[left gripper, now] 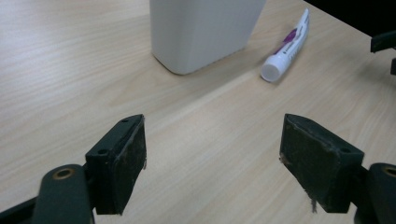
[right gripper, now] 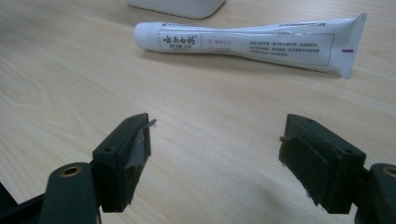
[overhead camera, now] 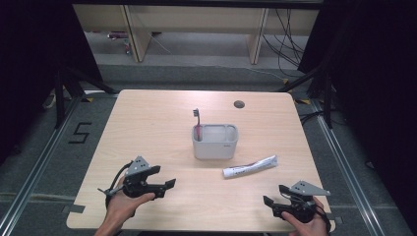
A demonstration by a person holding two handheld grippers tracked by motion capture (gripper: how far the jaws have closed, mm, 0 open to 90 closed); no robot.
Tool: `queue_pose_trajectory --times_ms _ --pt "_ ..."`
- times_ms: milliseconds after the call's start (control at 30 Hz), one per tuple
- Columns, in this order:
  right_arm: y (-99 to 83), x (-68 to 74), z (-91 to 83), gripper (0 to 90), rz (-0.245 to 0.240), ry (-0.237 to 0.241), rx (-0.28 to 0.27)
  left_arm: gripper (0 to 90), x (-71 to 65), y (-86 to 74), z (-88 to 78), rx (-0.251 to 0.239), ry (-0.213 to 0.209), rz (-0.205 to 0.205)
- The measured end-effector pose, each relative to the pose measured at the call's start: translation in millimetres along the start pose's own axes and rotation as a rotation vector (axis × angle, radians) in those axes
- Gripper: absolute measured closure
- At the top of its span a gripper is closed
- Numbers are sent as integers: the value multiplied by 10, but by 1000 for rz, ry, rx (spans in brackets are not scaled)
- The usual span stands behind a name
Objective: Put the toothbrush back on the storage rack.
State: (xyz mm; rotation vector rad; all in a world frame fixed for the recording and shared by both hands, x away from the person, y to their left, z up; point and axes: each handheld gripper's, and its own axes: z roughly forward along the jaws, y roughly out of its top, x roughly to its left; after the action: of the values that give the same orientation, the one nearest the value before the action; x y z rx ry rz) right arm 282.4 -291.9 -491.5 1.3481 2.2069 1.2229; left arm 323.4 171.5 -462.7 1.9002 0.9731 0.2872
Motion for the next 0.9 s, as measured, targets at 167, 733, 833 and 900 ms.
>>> queue_pose_trajectory --times_ms 167,733,833,900 --pt "26 -2 8 246 -12 -11 7 214 -9 -123 16 15 -3 -11" --pt "113 21 115 247 -40 10 7 201 -26 -388 -95 42 -5 -21" --pt "138 72 118 247 2 3 30 201 -31 -416 -121 34 -7 -31" --pt "158 59 162 248 -33 10 1 200 -27 -441 -133 40 -6 -28"
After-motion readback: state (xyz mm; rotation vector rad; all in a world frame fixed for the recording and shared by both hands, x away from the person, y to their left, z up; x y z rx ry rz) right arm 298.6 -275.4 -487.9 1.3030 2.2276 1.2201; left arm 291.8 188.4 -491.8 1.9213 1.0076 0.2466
